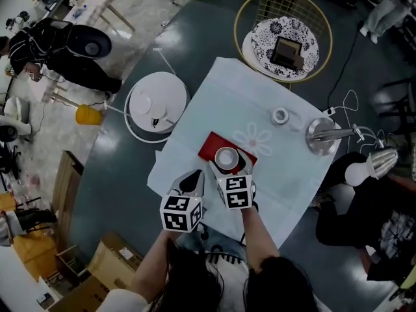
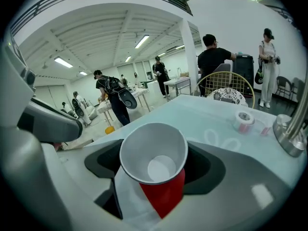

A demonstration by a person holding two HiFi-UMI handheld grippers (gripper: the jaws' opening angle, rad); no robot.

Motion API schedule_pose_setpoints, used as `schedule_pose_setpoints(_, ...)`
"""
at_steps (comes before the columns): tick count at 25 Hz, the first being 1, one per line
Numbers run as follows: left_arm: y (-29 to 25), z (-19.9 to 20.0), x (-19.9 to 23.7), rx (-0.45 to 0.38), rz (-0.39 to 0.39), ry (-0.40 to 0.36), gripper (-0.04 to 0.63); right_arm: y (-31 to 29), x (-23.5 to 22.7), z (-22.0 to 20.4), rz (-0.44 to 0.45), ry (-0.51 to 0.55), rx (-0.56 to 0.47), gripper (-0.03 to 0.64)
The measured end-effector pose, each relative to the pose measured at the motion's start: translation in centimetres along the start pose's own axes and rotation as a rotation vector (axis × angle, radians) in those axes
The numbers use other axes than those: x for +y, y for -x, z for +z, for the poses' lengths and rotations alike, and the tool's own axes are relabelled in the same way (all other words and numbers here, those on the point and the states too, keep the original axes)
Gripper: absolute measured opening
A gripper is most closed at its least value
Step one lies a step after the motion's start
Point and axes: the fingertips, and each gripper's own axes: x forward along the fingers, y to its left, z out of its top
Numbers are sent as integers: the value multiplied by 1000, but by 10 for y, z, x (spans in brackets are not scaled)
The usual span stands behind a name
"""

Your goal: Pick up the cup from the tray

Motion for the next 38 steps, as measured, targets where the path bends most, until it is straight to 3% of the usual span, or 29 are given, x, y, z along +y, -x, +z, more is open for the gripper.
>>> schedule_pose_setpoints(6,0,-4,-13,-7,-29,-2,0,31,-20,1,-83,29,-24,391)
schedule_pose_setpoints(10,-3,-3,-37,-6,-96,-47,0,62,-51,-5,-175,-18,-41,390)
schedule_pose_setpoints(15,-13,1,-67,-16,-135,-46,0,97,-78,-25,-235,-77,-48,390)
schedule_pose_setpoints(22,-22,-10,-114,19,-226,-149,0,137,-115,-64,-343,-194,-62,388)
schedule_pose_setpoints(32,-26,-24,-135,68,-253,-242,0,137,-129,-81,-361,-217,-74,390)
schedule_pose_setpoints(38,-25,-21,-130,62,-237,-236,0,126,-131,-96,-355,-240,-55,391)
